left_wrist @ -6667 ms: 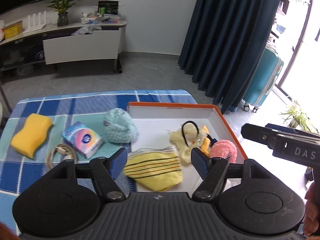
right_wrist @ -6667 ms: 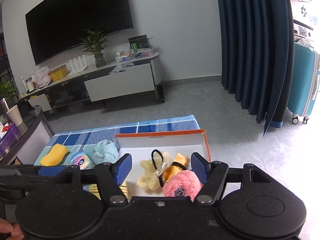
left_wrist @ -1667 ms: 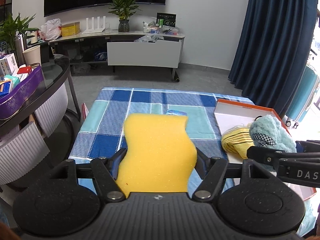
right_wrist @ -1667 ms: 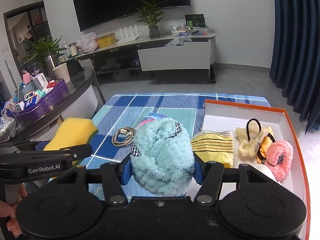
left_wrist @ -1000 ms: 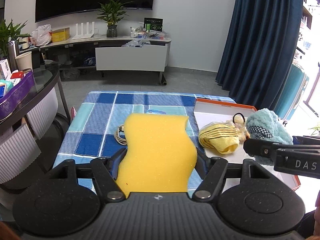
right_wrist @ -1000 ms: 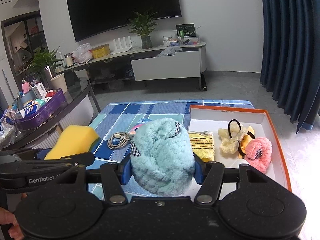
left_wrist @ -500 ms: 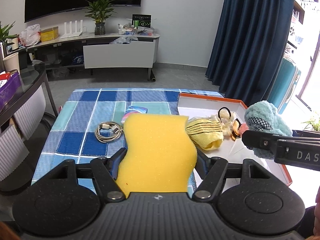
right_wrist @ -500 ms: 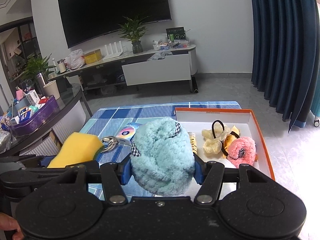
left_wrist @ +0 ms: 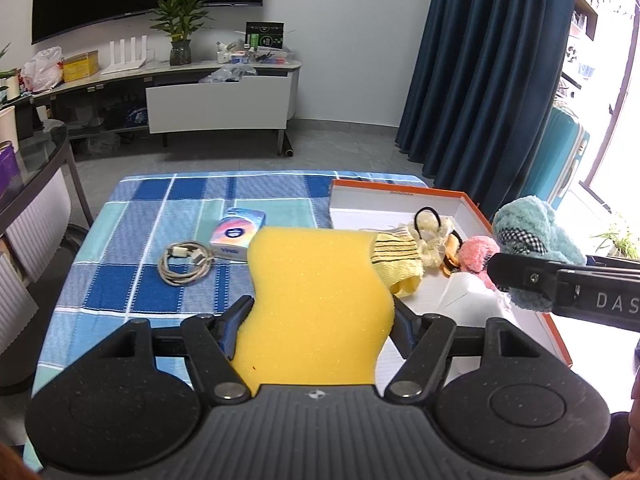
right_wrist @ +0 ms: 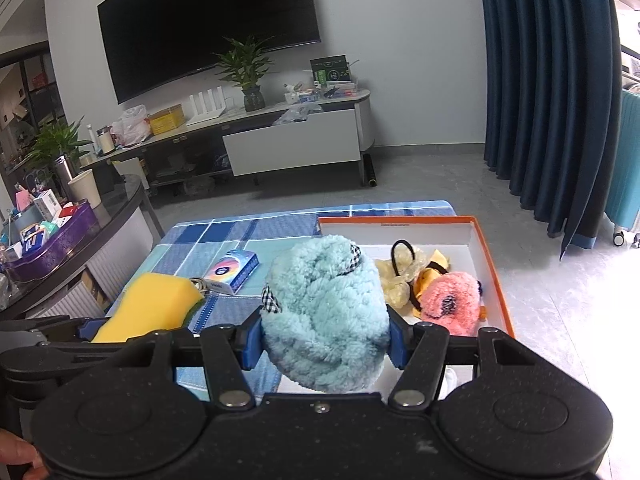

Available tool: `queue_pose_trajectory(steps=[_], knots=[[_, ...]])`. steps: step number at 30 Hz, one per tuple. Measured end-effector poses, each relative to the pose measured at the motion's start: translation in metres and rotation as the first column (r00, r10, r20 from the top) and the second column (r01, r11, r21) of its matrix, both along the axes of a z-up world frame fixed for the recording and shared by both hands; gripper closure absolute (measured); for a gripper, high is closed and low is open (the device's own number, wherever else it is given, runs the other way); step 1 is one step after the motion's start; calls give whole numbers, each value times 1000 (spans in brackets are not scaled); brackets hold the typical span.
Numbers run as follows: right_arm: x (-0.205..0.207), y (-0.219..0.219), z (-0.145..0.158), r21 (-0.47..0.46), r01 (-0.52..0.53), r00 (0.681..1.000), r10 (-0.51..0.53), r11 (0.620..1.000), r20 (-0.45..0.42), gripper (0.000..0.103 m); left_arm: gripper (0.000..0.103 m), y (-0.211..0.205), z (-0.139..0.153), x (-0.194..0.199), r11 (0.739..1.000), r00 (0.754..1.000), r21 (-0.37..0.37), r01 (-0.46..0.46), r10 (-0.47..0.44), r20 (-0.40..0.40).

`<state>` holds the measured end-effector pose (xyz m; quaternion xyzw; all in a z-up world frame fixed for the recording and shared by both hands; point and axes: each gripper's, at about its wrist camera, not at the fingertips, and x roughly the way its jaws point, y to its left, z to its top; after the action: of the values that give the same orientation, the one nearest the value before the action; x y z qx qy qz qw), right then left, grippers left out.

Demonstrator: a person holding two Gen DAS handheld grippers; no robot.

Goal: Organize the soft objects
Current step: 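Carry the yellow sponge over the white box with the left gripper while the right gripper carries the hat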

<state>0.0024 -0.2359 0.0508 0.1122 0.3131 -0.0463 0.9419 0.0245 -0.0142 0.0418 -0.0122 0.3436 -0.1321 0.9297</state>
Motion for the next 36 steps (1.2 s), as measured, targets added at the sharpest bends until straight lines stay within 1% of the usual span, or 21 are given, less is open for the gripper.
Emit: queue_pose_trajectory(steps=[17, 36], knots=[[-7, -47, -3, -5, 98, 995, -98, 995, -7, 33, 33, -40, -4, 16, 996, 996, -5, 89, -89, -21], [16, -91, -2, 3, 150, 989, -150, 989, -14, 32, 33, -80, -2, 49, 990, 989, 5, 142, -141, -44]])
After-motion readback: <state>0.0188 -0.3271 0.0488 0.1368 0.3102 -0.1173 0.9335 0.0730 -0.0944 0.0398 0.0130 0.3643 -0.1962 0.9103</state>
